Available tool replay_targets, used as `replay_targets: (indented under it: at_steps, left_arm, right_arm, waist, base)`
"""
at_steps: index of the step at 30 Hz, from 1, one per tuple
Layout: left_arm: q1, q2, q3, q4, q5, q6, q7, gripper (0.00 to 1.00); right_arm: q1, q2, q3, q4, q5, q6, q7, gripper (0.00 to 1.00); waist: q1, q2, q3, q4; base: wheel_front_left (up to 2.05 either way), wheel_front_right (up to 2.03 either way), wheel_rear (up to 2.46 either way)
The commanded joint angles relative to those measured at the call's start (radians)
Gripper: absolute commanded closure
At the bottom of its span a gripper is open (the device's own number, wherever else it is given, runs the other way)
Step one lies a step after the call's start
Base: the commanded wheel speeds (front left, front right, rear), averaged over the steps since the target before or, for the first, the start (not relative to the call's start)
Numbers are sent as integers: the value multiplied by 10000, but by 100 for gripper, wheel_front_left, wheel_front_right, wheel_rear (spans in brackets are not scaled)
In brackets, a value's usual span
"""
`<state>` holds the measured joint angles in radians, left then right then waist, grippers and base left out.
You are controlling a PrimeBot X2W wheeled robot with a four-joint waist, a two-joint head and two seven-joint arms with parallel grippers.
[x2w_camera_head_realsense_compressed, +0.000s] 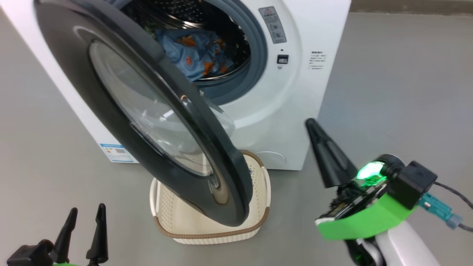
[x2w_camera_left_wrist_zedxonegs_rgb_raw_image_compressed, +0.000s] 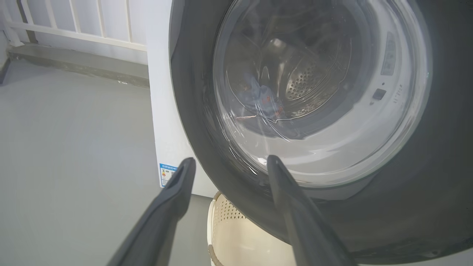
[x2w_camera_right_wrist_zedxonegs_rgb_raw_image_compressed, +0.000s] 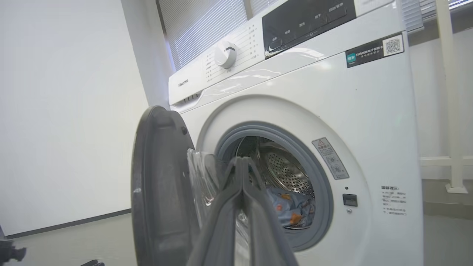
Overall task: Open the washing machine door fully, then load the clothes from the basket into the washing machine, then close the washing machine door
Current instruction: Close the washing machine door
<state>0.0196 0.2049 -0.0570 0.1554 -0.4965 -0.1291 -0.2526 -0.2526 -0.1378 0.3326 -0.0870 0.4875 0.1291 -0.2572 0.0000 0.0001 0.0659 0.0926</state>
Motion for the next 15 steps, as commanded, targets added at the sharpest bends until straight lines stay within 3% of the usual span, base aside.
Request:
replay_targets:
  at_steps: [1, 8, 15]
  left_arm:
    - [-277, 155, 328, -305, 118, -15, -91, 0]
    - [-200, 115, 309, -531, 101, -15, -91, 0]
    - [-213, 55, 300, -592, 86, -15, -91, 0]
  right_arm:
    - [-370, 65, 403, -481, 68, 16, -46, 100]
    - [-378, 7, 1767, -1443, 291, 16, -46, 100]
    - [-263, -87, 3569, -995, 473, 16, -46, 100]
  waist:
    - [0, -1, -101, 152]
    - [0, -1, -141, 390]
    - [0, -1, -46, 509]
  base:
    - [0, 0, 0]
    - [0, 0, 0]
    - [0, 0, 0]
